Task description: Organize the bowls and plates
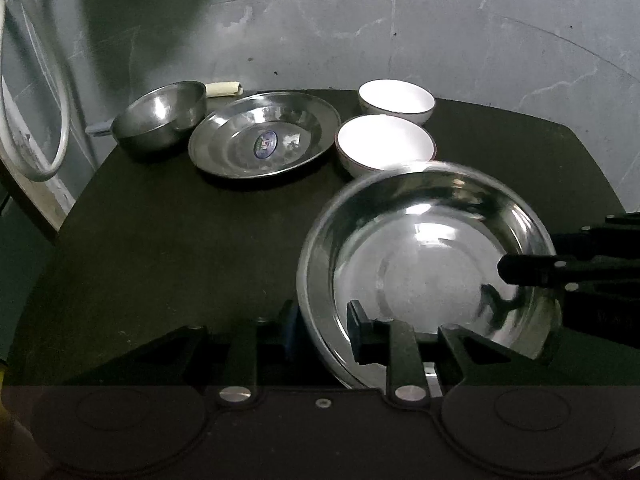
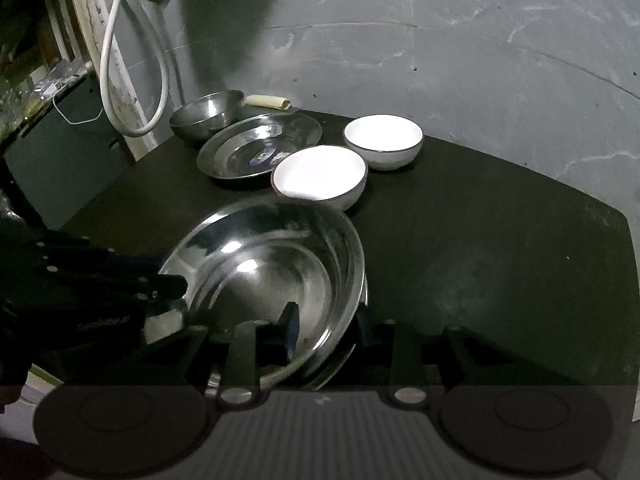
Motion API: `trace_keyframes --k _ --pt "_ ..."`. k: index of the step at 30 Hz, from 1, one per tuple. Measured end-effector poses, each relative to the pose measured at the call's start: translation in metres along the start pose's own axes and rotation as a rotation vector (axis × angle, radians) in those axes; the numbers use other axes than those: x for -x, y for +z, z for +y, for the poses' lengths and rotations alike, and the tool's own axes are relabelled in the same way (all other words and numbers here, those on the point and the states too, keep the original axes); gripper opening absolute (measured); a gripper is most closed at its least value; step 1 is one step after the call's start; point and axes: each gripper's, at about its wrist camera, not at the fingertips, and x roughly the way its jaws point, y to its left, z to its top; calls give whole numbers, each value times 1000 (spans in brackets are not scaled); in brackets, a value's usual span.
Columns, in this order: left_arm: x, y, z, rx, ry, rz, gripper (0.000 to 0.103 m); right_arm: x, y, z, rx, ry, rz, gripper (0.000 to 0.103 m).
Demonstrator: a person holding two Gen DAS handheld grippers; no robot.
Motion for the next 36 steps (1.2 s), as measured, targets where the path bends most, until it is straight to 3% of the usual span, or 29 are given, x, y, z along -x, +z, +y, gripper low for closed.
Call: trace_keyframes --k 4,7,9,12,15,18,23,27,36 --pt "-1 0 1 1 -8 -2 33 -2 1 -1 -7 -10 4 43" --pt "1 1 4 11 -17 -15 52 -3 1 -2 -24 -8 2 48" --pt "3 3 7 29 -12 -36 75 -3 1 -2 -28 -13 -5 63" --pt "6 6 13 56 9 -70 91 -3 2 -3 -44 -18 -15 77" --pt "4 9 24 97 26 -76 100 -3 3 -4 -69 -33 -24 93" --pt "-1 9 38 150 59 -74 101 -5 4 -5 -98 -50 -29 103" --pt "-4 10 74 264 45 -125 102 -10 6 -3 -136 -87 -40 103" --pt "-14 18 102 329 48 -137 102 -9 13 4 -117 -112 -106 103" --pt "-54 56 150 414 -5 -161 102 -41 83 19 43 -189 -157 103"
